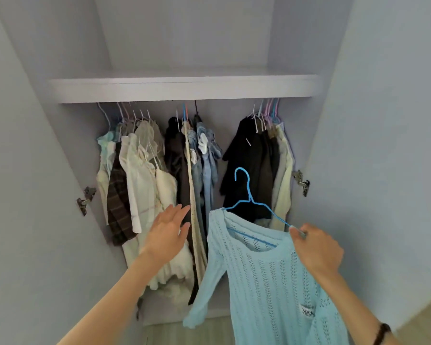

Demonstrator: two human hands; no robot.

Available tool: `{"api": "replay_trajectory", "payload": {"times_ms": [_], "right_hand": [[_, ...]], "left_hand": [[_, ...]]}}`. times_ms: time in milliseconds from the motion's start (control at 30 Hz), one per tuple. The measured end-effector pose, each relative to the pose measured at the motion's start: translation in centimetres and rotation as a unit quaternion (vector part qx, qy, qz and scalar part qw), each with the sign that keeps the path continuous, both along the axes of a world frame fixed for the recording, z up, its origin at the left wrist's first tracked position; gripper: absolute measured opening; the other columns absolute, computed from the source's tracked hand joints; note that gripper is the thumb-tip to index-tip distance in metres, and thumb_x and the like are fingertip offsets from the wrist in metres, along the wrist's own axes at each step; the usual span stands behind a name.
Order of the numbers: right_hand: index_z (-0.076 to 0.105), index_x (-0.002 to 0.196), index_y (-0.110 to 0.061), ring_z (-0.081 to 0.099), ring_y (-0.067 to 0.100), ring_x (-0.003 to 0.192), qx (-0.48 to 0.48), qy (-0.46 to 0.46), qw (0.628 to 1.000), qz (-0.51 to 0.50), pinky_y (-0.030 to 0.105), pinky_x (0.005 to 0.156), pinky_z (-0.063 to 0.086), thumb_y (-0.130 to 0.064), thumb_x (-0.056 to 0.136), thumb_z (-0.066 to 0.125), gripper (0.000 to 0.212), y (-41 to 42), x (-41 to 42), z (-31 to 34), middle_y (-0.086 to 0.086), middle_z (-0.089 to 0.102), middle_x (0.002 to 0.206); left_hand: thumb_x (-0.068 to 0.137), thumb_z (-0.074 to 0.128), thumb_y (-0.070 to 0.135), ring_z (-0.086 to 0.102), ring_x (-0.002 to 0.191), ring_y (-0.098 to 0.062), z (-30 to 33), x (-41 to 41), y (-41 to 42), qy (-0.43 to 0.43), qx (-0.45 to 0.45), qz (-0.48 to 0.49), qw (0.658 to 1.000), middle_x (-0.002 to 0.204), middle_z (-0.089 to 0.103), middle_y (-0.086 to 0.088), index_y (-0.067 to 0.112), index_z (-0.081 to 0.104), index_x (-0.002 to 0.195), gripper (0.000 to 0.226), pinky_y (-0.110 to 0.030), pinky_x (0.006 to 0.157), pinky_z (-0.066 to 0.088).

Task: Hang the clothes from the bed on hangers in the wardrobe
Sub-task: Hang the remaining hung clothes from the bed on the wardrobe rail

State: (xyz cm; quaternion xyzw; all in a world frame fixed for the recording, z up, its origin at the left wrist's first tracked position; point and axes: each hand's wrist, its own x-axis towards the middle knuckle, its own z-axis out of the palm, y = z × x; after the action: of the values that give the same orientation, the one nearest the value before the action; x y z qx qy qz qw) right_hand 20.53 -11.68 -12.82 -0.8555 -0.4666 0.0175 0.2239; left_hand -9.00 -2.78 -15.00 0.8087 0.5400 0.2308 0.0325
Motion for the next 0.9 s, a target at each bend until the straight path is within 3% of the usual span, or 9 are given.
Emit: {"api": "replay_trajectory", "payload": {"times_ms": [100, 233, 333, 433, 533, 733, 900], "right_hand": [[0.059, 0.085, -0.02, 0.046, 0.021, 0.063, 0.006, 0.055, 0.998, -0.022, 0.027, 0.053, 0.028, -0.039, 0.095, 0.042, 0.027, 1.7, -0.1, 0.3, -0.003, 0.051, 0.065], [0.061, 0.088, -0.017, 0.048, 0.017, 0.064, 0.021, 0.169, 0.985, -0.011, 0.027, 0.057, 0.033, -0.039, 0.097, 0.041, 0.031, 6.4, -0.3, 0.8, -0.003, 0.055, 0.068], [0.057, 0.089, -0.016, 0.049, 0.016, 0.066, 0.064, 0.285, 0.956, 0.027, 0.031, 0.065, 0.04, -0.034, 0.098, 0.04, 0.026, 11.4, -0.9, 1.2, -0.002, 0.054, 0.07], [0.05, 0.08, -0.012, 0.038, 0.014, 0.056, 0.125, 0.374, 0.917, 0.064, 0.029, 0.056, 0.033, -0.024, 0.099, 0.037, 0.026, 17.0, -1.8, 2.3, 0.001, 0.044, 0.065], [0.04, 0.07, -0.017, 0.03, 0.012, 0.051, 0.159, 0.396, 0.902, 0.07, 0.027, 0.05, 0.027, -0.02, 0.1, 0.035, 0.03, 22.8, -2.2, 3.5, 0.0, 0.037, 0.062], [0.055, 0.106, -0.006, 0.046, 0.019, 0.073, 0.198, 0.386, 0.899, 0.07, 0.032, 0.069, 0.038, -0.021, 0.099, 0.035, 0.025, 33.2, -2.2, 5.8, 0.009, 0.053, 0.088], [0.051, 0.091, -0.006, 0.048, 0.021, 0.072, 0.233, 0.352, 0.901, 0.098, 0.032, 0.065, 0.039, -0.02, 0.1, 0.035, 0.023, 37.4, -2.2, 6.8, 0.004, 0.049, 0.073]], "left_hand": [[0.098, 0.038, 0.025, 0.021, 0.141, -0.028, 1.3, 0.5, 2.6, 0.003, 0.038, -0.009, 0.999, 0.146, 0.036, -0.011, 0.013, 0.04, 0.139, 0.043, -0.047, 0.114, 0.02], [0.098, 0.039, 0.022, 0.011, 0.143, -0.025, 3.7, 1.1, 6.7, -0.012, 0.069, 0.002, 0.998, 0.151, 0.027, -0.009, 0.016, 0.037, 0.141, 0.043, -0.045, 0.116, 0.011], [0.097, 0.042, 0.018, 0.008, 0.143, -0.027, 5.4, 1.4, 10.4, -0.015, 0.121, 0.014, 0.992, 0.152, 0.024, -0.011, 0.015, 0.038, 0.14, 0.043, -0.047, 0.116, 0.009], [0.092, 0.049, 0.01, 0.014, 0.141, -0.035, 8.2, 1.9, 14.3, -0.017, 0.217, 0.025, 0.976, 0.149, 0.028, -0.018, 0.01, 0.04, 0.138, 0.047, -0.054, 0.113, 0.013], [0.094, 0.044, 0.013, 0.009, 0.141, -0.035, 11.8, 2.5, 18.4, 0.014, 0.28, 0.046, 0.959, 0.151, 0.021, -0.018, 0.014, 0.028, 0.144, 0.053, -0.055, 0.113, 0.009], [0.093, 0.025, 0.035, 0.006, 0.141, -0.037, 13.9, 2.9, 24.6, 0.076, 0.285, 0.098, 0.95, 0.154, 0.013, -0.017, 0.02, 0.016, 0.148, 0.057, -0.058, 0.111, 0.008], [0.092, 0.038, 0.029, 0.0, 0.142, -0.036, 12.4, 2.0, 26.7, 0.09, 0.307, 0.095, 0.943, 0.155, 0.006, -0.014, 0.024, 0.013, 0.148, 0.062, -0.061, 0.111, 0.009]]}}
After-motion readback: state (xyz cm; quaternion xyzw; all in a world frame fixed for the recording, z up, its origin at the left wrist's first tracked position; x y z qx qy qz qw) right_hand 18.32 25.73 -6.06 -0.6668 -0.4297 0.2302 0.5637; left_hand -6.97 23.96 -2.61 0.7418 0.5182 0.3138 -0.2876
